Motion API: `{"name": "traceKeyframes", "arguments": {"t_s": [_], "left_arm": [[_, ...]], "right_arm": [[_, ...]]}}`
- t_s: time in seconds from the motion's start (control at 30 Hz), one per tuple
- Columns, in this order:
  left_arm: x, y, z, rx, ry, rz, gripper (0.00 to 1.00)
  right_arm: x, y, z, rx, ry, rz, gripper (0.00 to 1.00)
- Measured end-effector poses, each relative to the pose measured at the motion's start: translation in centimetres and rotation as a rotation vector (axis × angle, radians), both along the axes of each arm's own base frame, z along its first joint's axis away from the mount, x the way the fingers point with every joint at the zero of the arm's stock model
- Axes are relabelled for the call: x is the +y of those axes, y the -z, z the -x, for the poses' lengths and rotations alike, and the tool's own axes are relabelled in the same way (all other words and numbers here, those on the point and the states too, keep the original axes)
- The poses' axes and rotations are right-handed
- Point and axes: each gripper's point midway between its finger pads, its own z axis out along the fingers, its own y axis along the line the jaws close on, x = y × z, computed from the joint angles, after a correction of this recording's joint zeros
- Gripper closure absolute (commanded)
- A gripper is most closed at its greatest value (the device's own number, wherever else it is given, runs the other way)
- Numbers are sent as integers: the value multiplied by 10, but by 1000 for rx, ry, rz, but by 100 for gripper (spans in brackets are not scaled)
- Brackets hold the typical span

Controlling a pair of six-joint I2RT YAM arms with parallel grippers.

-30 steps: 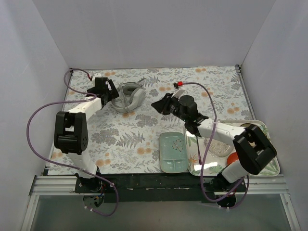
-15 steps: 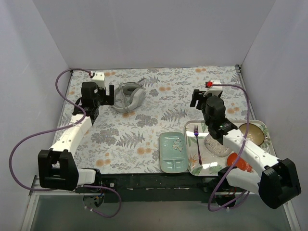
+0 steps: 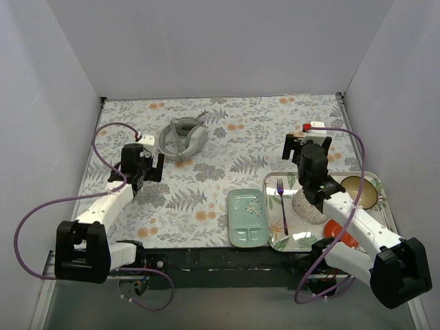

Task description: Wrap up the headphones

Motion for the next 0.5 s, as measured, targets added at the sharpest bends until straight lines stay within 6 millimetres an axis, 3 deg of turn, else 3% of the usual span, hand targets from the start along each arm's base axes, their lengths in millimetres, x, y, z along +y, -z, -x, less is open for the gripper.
{"name": "traceKeyframes", "arguments": {"t_s": [0.17,0.5], "left_arm": [[3,15,11,38,-11,-12,2],[3,16,12,40,-14,-7,2]], "right_arm": [[-2,8,-1,22,26,-1,5],[-7,17,-1,51,66,-10,5]]}}
